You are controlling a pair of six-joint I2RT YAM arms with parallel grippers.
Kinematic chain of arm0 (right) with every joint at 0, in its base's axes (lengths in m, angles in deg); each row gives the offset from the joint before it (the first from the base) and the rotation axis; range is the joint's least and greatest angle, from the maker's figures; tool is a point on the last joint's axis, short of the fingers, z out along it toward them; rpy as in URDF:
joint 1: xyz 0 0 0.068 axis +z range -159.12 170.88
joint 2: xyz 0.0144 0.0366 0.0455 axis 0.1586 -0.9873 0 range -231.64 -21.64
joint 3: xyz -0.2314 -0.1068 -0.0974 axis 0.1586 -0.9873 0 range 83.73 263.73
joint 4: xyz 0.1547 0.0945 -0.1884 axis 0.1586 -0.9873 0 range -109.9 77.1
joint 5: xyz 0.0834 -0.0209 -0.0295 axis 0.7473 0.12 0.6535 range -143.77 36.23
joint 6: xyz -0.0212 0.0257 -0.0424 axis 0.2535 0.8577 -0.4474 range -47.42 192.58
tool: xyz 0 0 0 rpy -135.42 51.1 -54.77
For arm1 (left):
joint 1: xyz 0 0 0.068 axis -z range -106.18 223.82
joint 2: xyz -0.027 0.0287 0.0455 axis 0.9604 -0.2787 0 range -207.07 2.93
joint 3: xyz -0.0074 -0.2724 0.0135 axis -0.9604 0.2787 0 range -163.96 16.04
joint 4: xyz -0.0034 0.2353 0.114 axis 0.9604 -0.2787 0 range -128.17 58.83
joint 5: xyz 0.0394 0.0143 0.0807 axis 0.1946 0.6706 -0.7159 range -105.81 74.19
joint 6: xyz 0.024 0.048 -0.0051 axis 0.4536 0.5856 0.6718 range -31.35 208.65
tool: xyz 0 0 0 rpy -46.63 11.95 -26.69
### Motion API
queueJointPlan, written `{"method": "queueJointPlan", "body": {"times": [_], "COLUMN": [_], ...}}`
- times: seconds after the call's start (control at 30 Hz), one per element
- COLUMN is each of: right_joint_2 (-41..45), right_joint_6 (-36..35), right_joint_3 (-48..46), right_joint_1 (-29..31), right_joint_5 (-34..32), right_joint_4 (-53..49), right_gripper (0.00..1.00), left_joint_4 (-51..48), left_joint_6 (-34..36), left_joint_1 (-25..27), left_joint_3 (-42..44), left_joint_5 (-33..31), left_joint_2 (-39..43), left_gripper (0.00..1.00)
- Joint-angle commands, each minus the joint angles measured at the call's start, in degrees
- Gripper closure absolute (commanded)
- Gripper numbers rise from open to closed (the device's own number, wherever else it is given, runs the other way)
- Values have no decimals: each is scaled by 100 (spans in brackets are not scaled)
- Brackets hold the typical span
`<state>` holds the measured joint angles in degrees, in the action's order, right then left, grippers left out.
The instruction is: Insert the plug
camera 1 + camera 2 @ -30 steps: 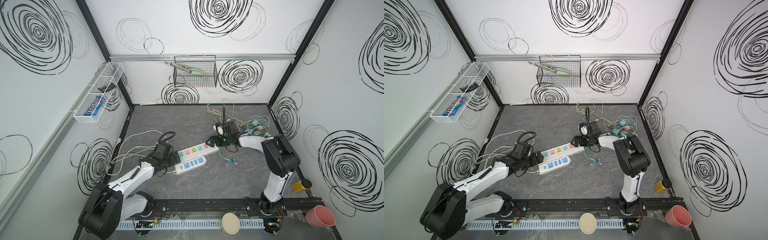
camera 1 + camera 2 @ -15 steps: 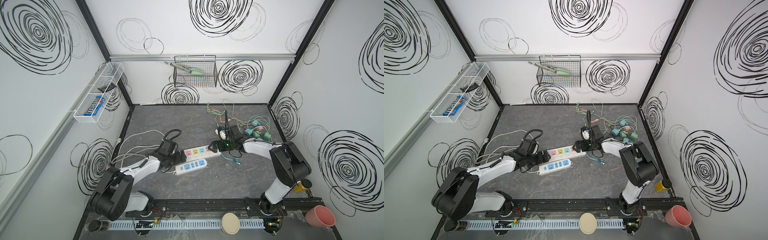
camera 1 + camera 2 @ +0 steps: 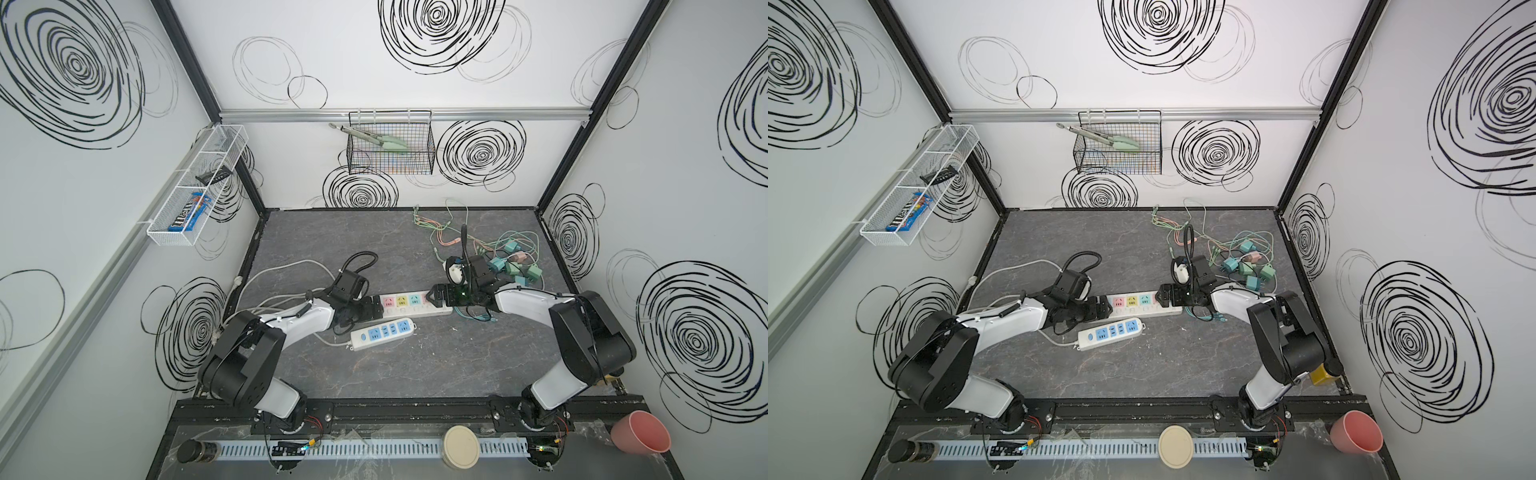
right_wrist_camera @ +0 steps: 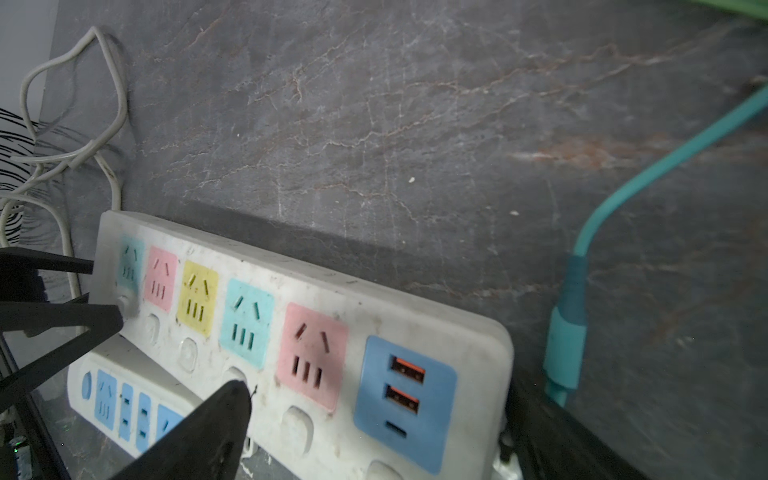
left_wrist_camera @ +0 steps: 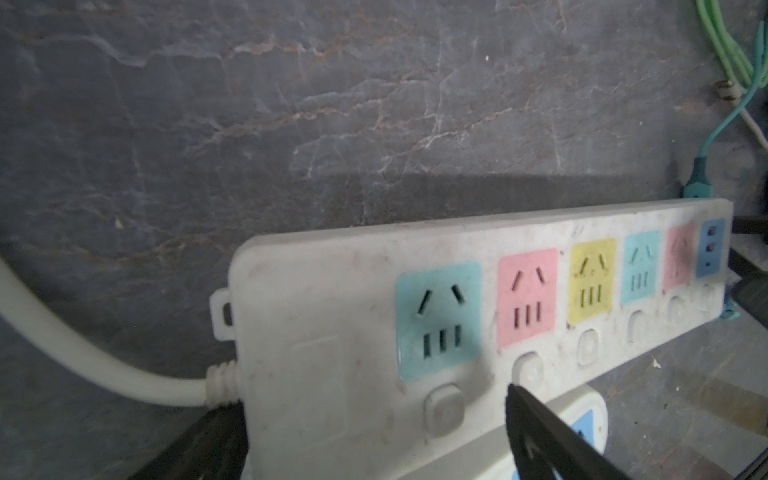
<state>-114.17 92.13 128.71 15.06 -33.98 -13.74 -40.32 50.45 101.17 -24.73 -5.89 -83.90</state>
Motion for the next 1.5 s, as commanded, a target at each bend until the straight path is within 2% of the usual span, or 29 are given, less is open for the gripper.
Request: {"method": "queueJointPlan", "body": {"times": [0.0,0.37,0.53,0.7,0.83,0.9,1.03,1.23,1.37,1.47], "right_joint_2": [200,220,550,280,112,132,36,-260,-529,-680], "right_joint_6": [93,209,223,335,439,515,543,639,521,558], "right_joint_3": [-133,106,332,648,904,880,933,1023,1315,1411], "right_joint_1": [48,-461,-1190,-2021,-2575,-2809,-3196,-3573,-3650,-3576], "right_joint_5": [392,306,184,-28,-732,-826,-558,-177,600,806], "right_joint_4": [173,-126,-442,-583,-722,-601,-410,-189,-291,-252], "right_gripper": [1,3,3,2,2,2,1,14,22,27], "left_joint_4": [524,70,-326,-669,-685,-677,-642,-562,-560,-562], "left_joint_6": [175,574,808,954,877,832,792,725,707,713], "left_joint_1": [191,95,117,178,187,183,187,311,349,378], "left_joint_3": [-366,-1071,-1168,-1144,-1049,-1014,-1011,-1029,-1020,-1020], "left_joint_5": [169,-603,-866,-1011,-1033,-1100,-1167,-1167,-1186,-1209], "left_joint_2": [-185,-674,-135,435,846,996,1200,1287,1226,1169], "left_gripper": [4,4,4,4,4,4,4,4,4,4]}}
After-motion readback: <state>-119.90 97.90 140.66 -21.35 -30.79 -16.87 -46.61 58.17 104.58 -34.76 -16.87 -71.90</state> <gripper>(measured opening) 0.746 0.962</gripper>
